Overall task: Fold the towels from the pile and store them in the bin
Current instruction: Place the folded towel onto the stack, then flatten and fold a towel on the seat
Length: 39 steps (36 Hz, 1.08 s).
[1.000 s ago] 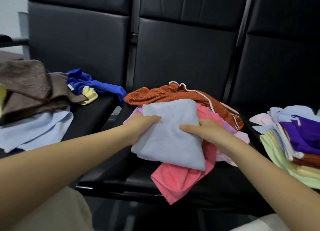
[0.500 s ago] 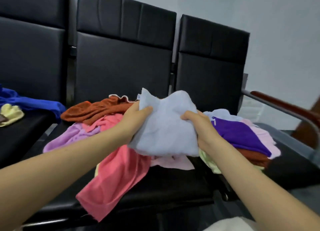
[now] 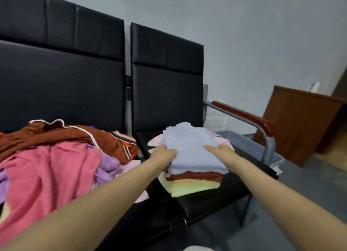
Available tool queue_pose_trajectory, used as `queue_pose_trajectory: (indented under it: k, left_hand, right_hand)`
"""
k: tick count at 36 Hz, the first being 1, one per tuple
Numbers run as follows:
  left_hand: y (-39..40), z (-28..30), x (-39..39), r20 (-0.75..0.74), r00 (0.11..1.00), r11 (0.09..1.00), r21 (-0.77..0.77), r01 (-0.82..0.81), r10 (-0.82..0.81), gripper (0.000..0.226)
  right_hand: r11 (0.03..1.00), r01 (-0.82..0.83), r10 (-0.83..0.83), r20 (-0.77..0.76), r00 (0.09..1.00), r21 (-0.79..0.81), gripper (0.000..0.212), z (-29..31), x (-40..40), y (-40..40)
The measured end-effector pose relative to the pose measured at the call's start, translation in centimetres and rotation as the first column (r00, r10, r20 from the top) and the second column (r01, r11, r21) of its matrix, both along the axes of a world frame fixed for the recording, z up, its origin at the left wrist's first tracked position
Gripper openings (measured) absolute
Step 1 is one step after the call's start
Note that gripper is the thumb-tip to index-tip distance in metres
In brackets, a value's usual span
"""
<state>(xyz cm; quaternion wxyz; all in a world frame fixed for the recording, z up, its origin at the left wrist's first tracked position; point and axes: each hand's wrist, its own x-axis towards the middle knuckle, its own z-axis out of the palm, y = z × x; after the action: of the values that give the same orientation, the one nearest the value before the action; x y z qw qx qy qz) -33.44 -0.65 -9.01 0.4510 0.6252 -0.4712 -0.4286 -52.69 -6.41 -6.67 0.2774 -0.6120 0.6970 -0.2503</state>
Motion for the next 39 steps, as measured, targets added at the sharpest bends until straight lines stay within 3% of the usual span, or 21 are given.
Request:
queue_pose_trajectory:
  k: [2,6,9,11,17,20,22,26,29,32,36,39]
  left_hand:
    - [-0.5,-0.6,-0.3,0.116,0.992,0.999,-0.018,-0.045,0.047,0.039]
    - [-1.0,0.5,0.3,0.332,0.934,0.991,-0.05,-0.125,0.134,0.056]
    - [-1.1,1.7,0.3,0.465,0.87,0.975,-0.211,-0.073,0.165,0.053]
    - [-1.4,2.3,-0.4,0.519,0.843,0.964,-0.267,0.002,0.142,0.047]
    - [-3.3,2.2,-4.4,0.657,0.751,0.887,-0.38,0.261,0.06,0.037]
    - [-4.7,0.9,-5.3,0.757,0.654,0.883,-0.304,0.358,-0.005,0.041]
    - [-5.3,-0.4,-5.2,0.798,0.603,0.893,-0.267,0.363,-0.006,0.044]
    - [-6.0,-2.3,-4.5,0.754,0.653,0.902,-0.327,0.282,0.069,0.048]
    - [-6.5,-2.5,-4.9,0.761,0.646,0.902,-0.314,0.295,0.053,0.055]
    - [-6.7,-2.4,-5.2,0.765,0.643,0.905,-0.299,0.304,0.036,0.059]
    - [-7.0,-2.6,-4.7,0.767,0.64,0.91,-0.295,0.29,0.045,0.043]
    - [-6.9,-2.7,-4.6,0.766,0.642,0.919,-0.274,0.283,0.03,0.043]
  right_hand:
    - [0.999,-0.001,-0.003,0.103,0.995,0.038,0.061,-1.1,-0.4,-0.3]
    - [0.998,-0.007,0.024,0.273,0.962,-0.062,0.045,-2.1,-1.6,-1.7]
    - [0.985,0.17,-0.157,0.26,0.953,-0.028,0.04,-2.0,-2.7,-3.4]
    - [0.986,0.167,-0.155,0.3,0.941,-0.016,0.036,-2.7,-4.2,-4.1]
    - [0.967,0.113,-0.107,0.035,0.994,-0.23,0.034,-5.1,-7.5,-6.7]
    - [0.971,0.036,-0.061,-0.097,0.993,-0.237,0.025,-5.5,-8.2,-8.8]
    - [0.975,-0.017,-0.028,-0.2,0.979,-0.222,0.032,-5.6,-8.4,-10.2]
    - [0.977,-0.108,0.054,-0.272,0.961,-0.186,0.058,-5.4,-8.3,-12.6]
    - [0.987,-0.16,0.142,-0.409,0.901,-0.009,0.087,-6.6,-8.4,-13.4]
    - [0.99,-0.141,0.125,-0.573,0.81,0.018,0.078,-8.0,-8.5,-14.0]
    - [0.986,-0.145,0.08,-0.521,0.85,-0.087,0.052,-9.2,-8.1,-14.3]
    - [0.983,-0.142,0.075,-0.445,0.892,-0.119,0.053,-9.9,-8.8,-13.4]
